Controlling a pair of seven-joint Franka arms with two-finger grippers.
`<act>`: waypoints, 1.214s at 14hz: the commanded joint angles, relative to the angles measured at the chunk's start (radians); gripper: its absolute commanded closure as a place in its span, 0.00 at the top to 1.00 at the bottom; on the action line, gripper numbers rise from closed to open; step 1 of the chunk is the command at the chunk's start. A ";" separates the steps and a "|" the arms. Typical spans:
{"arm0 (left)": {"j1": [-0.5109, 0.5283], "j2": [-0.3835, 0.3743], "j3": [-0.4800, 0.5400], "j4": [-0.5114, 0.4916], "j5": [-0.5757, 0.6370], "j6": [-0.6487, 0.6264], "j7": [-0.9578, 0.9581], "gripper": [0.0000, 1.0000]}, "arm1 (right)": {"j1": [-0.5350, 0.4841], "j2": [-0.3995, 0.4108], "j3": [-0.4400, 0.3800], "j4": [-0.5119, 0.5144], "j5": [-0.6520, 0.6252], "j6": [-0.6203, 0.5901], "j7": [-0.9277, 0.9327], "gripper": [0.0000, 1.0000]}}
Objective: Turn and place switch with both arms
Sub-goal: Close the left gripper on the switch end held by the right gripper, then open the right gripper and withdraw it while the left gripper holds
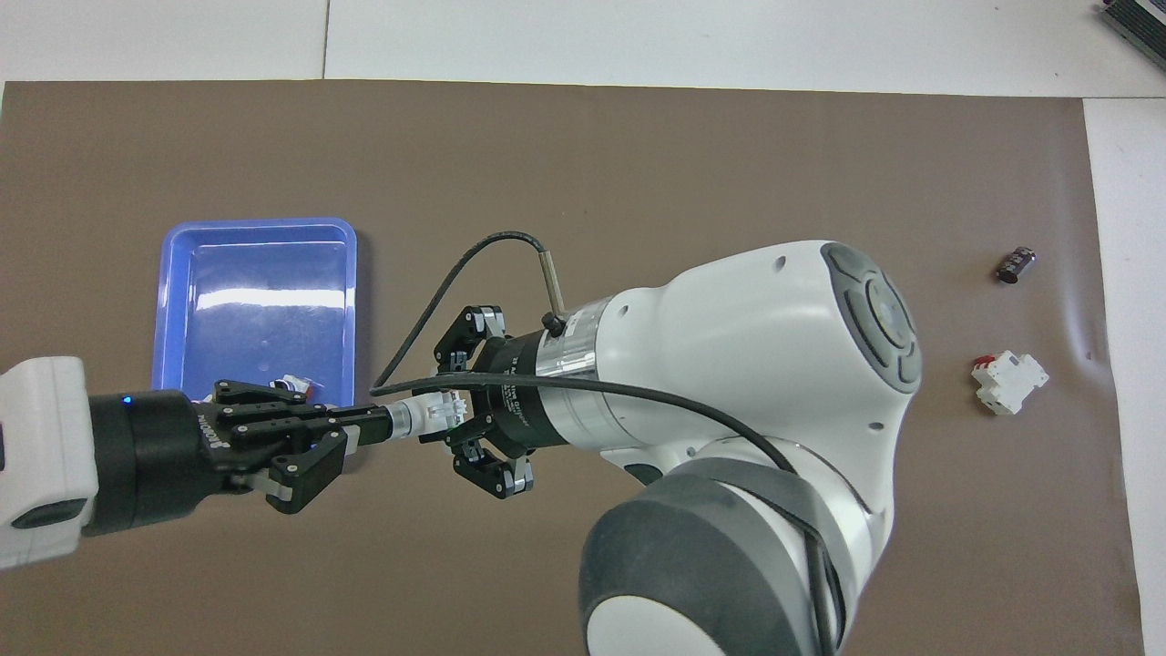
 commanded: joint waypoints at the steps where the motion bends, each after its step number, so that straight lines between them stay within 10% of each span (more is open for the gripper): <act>1: 0.004 -0.026 0.010 -0.016 -0.006 -0.070 0.023 0.00 | -0.017 -0.016 -0.005 -0.012 -0.030 0.021 -0.025 0.05; 4: 0.004 -0.027 0.012 -0.016 -0.006 -0.073 0.023 0.00 | -0.018 -0.026 -0.008 -0.011 -0.081 0.014 -0.032 1.00; 13: 0.010 0.000 0.019 -0.008 0.035 -0.047 0.032 0.00 | -0.132 -0.055 -0.018 -0.008 -0.184 0.011 -0.456 1.00; 17: 0.007 0.080 0.018 -0.008 0.193 -0.009 0.095 0.00 | -0.204 -0.053 -0.015 -0.009 -0.445 0.000 -0.678 1.00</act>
